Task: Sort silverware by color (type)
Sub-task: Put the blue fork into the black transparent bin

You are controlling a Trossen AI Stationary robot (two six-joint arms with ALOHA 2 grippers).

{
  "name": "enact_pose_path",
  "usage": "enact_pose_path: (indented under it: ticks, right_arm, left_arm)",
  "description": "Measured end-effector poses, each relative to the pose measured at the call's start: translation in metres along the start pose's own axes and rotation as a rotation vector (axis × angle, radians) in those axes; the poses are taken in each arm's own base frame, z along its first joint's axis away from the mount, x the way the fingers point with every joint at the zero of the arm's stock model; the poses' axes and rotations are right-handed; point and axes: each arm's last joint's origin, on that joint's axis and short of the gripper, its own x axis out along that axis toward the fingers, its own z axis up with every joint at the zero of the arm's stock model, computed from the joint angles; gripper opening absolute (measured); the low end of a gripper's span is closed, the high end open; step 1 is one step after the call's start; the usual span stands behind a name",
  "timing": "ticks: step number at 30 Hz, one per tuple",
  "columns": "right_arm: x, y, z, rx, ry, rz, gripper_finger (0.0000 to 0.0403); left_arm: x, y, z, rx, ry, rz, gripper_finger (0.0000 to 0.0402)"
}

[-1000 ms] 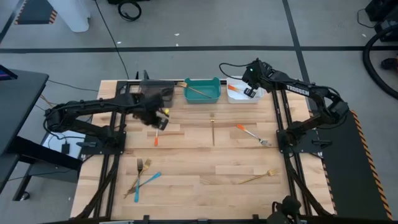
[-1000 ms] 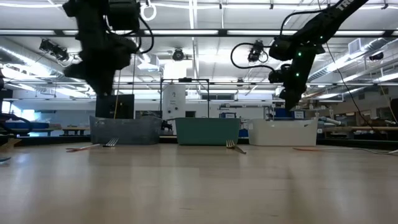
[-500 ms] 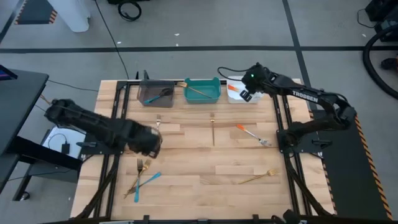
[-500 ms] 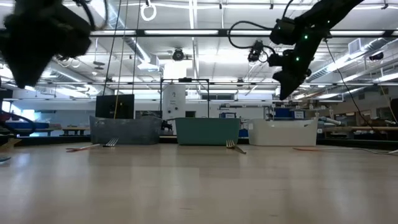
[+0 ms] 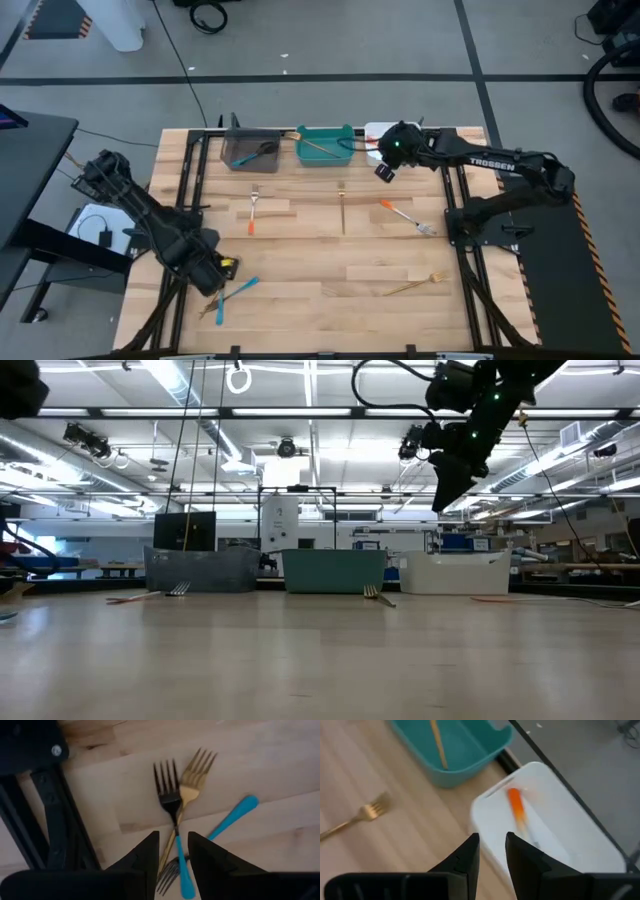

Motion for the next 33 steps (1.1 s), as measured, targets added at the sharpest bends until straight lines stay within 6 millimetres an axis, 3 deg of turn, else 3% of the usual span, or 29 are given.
enact_pose_path:
  ticks: [11,25,33]
  right_arm:
    - [-0.016,0.041,-0.015,-0.101,0.074,0.099,0.0101]
    - [-0.03,0.071,-0.022,-0.174,0.048,0.178,0.0101]
    - [-0.035,0.08,-0.024,-0.209,0.036,0.206,0.0101]
  left_arm:
    - [0.041,-0.02,-0.039,0.008,0.027,0.027,0.0112]
    - [0.087,-0.033,-0.055,-0.045,0.017,0.148,0.0112]
    - [0.096,-0.037,-0.054,-0.073,0.024,0.171,0.0111]
